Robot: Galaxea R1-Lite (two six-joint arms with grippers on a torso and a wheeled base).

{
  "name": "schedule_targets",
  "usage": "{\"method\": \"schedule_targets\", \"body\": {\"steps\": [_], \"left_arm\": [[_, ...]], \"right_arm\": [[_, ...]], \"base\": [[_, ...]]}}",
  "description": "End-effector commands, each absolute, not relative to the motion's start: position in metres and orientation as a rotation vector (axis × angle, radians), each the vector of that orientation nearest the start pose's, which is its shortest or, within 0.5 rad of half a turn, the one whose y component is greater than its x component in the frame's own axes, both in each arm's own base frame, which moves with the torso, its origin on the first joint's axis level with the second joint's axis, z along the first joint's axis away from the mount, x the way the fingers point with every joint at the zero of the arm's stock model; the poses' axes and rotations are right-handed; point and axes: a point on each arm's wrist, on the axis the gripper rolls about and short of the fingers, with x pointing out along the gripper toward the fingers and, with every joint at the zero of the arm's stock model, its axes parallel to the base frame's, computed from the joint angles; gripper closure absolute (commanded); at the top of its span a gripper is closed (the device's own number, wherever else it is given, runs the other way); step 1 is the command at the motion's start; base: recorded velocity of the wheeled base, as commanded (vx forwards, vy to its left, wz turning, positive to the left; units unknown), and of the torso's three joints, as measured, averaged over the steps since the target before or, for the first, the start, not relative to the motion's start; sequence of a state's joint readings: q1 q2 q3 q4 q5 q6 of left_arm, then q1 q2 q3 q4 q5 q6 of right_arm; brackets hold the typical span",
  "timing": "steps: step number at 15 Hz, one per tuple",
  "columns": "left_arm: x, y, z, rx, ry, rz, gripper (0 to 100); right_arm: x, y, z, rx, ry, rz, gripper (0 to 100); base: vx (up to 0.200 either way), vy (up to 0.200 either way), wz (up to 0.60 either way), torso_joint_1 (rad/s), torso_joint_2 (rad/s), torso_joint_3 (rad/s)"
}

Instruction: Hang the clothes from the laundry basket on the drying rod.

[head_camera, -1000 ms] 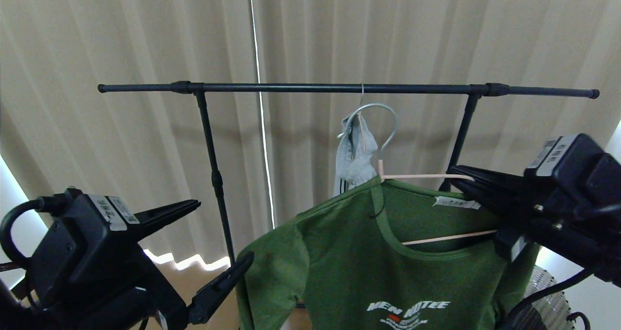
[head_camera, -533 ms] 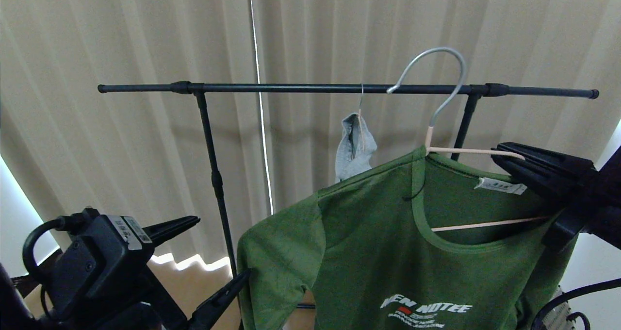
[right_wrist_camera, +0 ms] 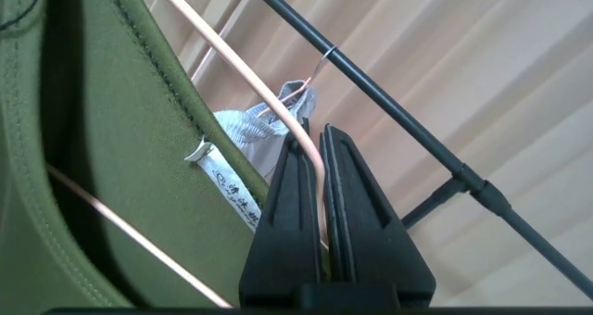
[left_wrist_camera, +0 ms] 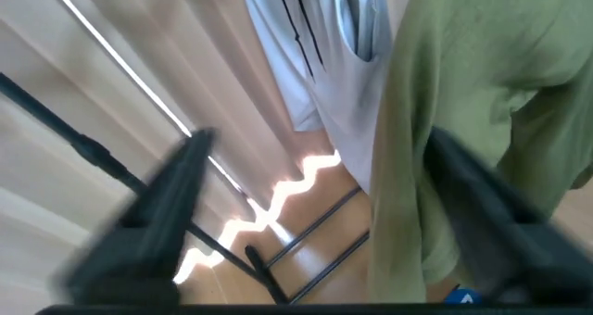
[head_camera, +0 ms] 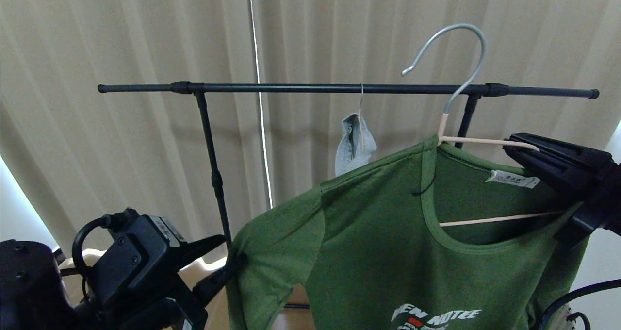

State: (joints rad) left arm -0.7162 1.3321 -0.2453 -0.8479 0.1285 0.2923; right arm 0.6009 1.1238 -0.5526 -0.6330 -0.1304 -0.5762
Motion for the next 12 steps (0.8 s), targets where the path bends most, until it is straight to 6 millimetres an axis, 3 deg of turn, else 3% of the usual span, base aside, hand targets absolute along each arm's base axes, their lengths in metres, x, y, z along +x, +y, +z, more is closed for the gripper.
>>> {"method": "schedule_targets", "body": {"steps": [1, 6, 10, 11, 12], "left_arm": [[0.137, -0.110, 0.144, 0.384, 0.153, -0.588, 100], [0.134, -0.073, 0.141, 0.361, 0.164, -0.420, 100], [0.132, -0.074, 0.147, 0.350, 0.130, -0.431, 100], [0.131, -0.076, 0.148, 0.348, 0.124, -0.440, 0], [0.131, -0.076, 0.149, 0.345, 0.121, -0.443, 0]], "right_arm": [[0.134, 0.087, 0.246, -0.544, -0.189, 0.431, 100], [0.141, 0.069, 0.248, -0.548, -0.169, 0.309, 100], [0.141, 0.069, 0.249, -0.549, -0.168, 0.305, 100], [0.141, 0.068, 0.249, -0.549, -0.169, 0.301, 100], [0.141, 0.067, 0.249, -0.549, -0.169, 0.290, 100]], "base": [[0.000, 0.000, 0.00, 0.000, 0.00, 0.000], [0.000, 0.000, 0.00, 0.000, 0.00, 0.000], [0.000, 0.000, 0.00, 0.000, 0.00, 0.000], [0.000, 0.000, 0.00, 0.000, 0.00, 0.000], [0.000, 0.000, 0.00, 0.000, 0.00, 0.000]]}}
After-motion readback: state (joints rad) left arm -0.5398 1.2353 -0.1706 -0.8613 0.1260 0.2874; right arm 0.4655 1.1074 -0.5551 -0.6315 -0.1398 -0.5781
